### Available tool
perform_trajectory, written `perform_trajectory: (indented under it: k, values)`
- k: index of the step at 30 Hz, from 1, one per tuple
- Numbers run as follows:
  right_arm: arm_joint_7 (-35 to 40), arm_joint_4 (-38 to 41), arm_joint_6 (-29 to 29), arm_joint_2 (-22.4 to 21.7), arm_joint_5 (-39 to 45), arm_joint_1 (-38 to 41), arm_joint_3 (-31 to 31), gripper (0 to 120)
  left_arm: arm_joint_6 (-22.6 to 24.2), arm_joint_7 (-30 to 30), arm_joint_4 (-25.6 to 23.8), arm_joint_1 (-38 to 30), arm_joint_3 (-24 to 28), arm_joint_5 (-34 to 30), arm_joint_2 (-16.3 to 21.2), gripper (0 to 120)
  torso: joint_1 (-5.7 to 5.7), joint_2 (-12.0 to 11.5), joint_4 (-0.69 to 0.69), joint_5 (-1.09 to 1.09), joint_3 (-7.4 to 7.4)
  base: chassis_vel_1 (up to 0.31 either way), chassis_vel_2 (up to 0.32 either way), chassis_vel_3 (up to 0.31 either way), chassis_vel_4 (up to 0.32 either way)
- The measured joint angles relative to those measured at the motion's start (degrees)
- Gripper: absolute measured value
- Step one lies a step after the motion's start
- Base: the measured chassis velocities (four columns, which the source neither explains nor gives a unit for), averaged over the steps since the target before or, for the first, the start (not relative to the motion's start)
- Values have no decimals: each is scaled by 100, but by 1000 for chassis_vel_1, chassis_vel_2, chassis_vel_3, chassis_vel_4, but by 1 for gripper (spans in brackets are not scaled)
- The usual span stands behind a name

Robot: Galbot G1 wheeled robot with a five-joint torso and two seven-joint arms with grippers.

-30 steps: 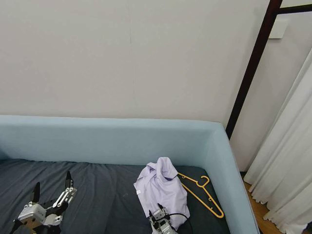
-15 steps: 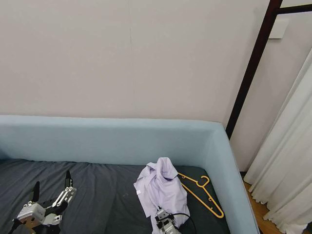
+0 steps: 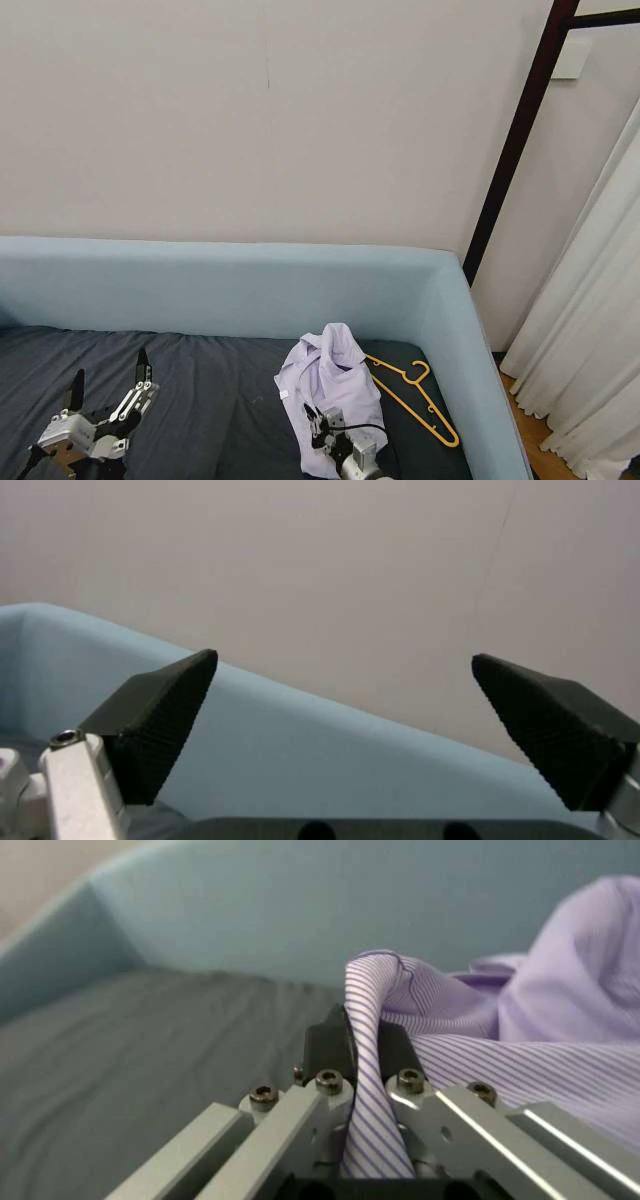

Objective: Pick up the clothes from the sofa and hang them on the clothes hanger.

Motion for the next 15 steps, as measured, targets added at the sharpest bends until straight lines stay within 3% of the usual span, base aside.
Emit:
perform_trajectory:
  k: [6, 10, 15]
  values:
    - [-708, 331, 76, -110, 786, 53, 217, 0, 10, -4, 0, -13, -29, -64, 55, 100, 0, 0, 0, 0, 0, 0, 0, 0, 0]
    - [-1713, 911, 25, -219, 2253, 111, 733, 0, 19, -9, 37, -54, -31, -105, 104, 100, 0, 0, 0, 0, 0, 0, 0, 0, 0]
    - [-1852, 1155, -64, -230, 3377, 324, 1584, 0, 56, -13, 78, -112, -12, -168, 148, 100, 0, 0, 0, 0, 0, 0, 0, 0, 0]
